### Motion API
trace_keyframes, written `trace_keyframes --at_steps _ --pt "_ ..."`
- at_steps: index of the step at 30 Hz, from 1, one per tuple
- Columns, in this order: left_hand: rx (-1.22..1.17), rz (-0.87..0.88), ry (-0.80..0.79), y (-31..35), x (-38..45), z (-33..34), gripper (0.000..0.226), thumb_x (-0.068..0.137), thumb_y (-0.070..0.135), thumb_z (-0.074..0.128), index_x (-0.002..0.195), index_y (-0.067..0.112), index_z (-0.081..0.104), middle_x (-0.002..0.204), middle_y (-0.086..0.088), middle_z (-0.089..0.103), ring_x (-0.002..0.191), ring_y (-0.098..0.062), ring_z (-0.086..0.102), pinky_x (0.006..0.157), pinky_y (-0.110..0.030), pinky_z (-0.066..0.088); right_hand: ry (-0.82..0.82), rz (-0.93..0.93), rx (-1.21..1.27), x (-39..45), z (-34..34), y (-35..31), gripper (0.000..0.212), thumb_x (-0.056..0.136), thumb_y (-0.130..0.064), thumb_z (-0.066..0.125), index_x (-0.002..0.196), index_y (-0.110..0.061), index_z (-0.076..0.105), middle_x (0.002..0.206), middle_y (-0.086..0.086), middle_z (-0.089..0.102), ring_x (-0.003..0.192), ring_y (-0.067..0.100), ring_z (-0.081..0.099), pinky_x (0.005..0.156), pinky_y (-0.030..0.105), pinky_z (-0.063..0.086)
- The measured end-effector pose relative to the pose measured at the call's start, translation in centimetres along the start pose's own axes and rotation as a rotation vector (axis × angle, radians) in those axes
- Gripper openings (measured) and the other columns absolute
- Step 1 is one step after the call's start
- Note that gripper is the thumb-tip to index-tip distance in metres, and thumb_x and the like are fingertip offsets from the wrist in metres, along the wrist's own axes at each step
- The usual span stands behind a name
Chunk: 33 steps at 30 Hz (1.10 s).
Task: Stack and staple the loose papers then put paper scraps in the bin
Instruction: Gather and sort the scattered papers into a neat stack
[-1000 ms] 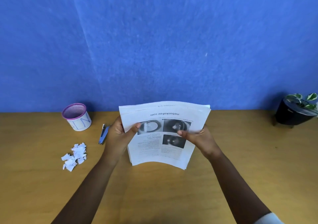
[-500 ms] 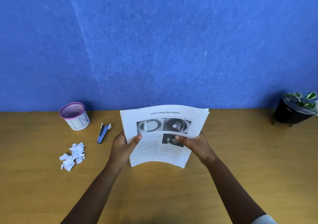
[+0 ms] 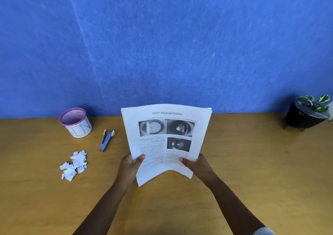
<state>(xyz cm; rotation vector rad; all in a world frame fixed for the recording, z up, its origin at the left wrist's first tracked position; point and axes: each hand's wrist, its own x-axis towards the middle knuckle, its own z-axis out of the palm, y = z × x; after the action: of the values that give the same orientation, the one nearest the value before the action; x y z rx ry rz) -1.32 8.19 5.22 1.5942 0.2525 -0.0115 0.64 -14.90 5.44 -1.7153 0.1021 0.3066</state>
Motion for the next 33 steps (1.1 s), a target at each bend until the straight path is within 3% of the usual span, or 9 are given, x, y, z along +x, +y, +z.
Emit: trace_keyframes --at_steps 5,8,14,19,22,24,29,31,33 --pt "-0.134 -0.037 0.043 0.0 -0.2 0.2 0.015 0.09 0.014 0.053 0.099 0.021 0.062 0.103 0.003 0.067 0.097 -0.019 0.064 0.076 -0.027 0.054 0.091 0.012 -0.03 0.3 -0.1 0.6 0.019 0.082 -0.015 0.07 0.101 -0.015 0.069 0.097 0.002 0.074 0.092 0.021 0.069 0.079 0.031 0.057" --pt "-0.337 -0.053 0.107 0.2 -0.4 0.5 0.019 0.089 0.012 0.053 0.106 0.018 0.061 0.103 0.004 0.067 0.098 -0.016 0.064 0.072 -0.021 0.056 0.151 0.06 0.256 -0.1 0.2 0.4 0.024 0.078 -0.01 0.073 0.101 -0.017 0.068 0.093 -0.004 0.075 0.088 0.016 0.07 0.074 0.029 0.058" --pt "-0.649 -0.082 0.042 0.4 -1.3 3.0 0.026 0.083 0.018 0.059 0.108 0.023 0.062 0.111 0.0 0.069 0.102 -0.017 0.065 0.086 -0.036 0.055 0.013 0.074 0.663 -1.0 2.6 0.2 0.035 0.085 -0.006 0.062 0.119 -0.011 0.06 0.117 0.006 0.069 0.109 0.023 0.064 0.079 0.03 0.057" --pt "-0.627 -0.034 -0.017 1.2 -0.4 0.6 0.06 0.053 0.029 0.085 0.107 0.019 0.063 0.1 0.003 0.073 0.092 -0.013 0.069 0.067 -0.027 0.059 0.051 -0.031 0.457 -0.9 0.4 -1.0 0.028 0.089 -0.007 0.057 0.116 -0.011 0.061 0.113 0.007 0.07 0.104 0.023 0.067 0.083 0.039 0.057" --pt "-0.536 0.037 0.046 2.5 1.5 -2.7 0.025 0.082 0.005 0.059 0.1 0.022 0.062 0.086 0.01 0.075 0.079 -0.007 0.07 0.065 -0.024 0.059 0.099 -0.077 0.352 -0.5 -2.0 -1.4 0.023 0.089 -0.008 0.058 0.11 -0.013 0.064 0.109 0.007 0.071 0.101 0.025 0.068 0.077 0.039 0.058" --pt "-0.47 0.047 0.062 3.8 2.6 -4.6 0.028 0.09 -0.001 0.045 0.093 0.022 0.06 0.076 0.013 0.074 0.068 -0.003 0.069 0.059 -0.02 0.057 0.105 -0.083 0.331 -0.3 -3.1 -1.7 0.022 0.088 -0.008 0.059 0.107 -0.017 0.065 0.106 0.004 0.073 0.1 0.023 0.068 0.074 0.036 0.058" --pt "-0.197 0.018 -0.129 6.4 4.0 -8.1 0.012 0.086 0.015 0.059 0.096 0.015 0.064 0.071 0.009 0.073 0.057 -0.006 0.064 0.046 -0.015 0.047 0.108 -0.138 0.219 0.1 -4.7 -2.5 0.022 0.088 -0.008 0.059 0.106 -0.019 0.065 0.107 0.004 0.072 0.1 0.022 0.067 0.082 0.042 0.056" --pt "-0.033 -0.01 -0.193 7.2 4.5 -8.6 0.036 0.067 0.036 0.076 0.098 0.018 0.068 0.081 0.006 0.075 0.073 -0.015 0.065 0.063 -0.025 0.049 0.123 -0.167 0.145 0.4 -4.8 -3.0 0.022 0.088 -0.007 0.059 0.102 -0.023 0.066 0.102 -0.004 0.073 0.098 0.017 0.068 0.083 0.039 0.056" --pt "0.076 -0.021 -0.194 8.1 4.6 -8.0 0.023 0.068 0.034 0.076 0.088 0.025 0.069 0.083 0.011 0.073 0.085 -0.016 0.065 0.078 -0.031 0.048 0.109 -0.194 0.092 0.6 -4.5 -3.6 0.023 0.088 -0.006 0.06 0.1 -0.025 0.067 0.096 -0.012 0.074 0.095 0.008 0.068 0.083 0.031 0.057"
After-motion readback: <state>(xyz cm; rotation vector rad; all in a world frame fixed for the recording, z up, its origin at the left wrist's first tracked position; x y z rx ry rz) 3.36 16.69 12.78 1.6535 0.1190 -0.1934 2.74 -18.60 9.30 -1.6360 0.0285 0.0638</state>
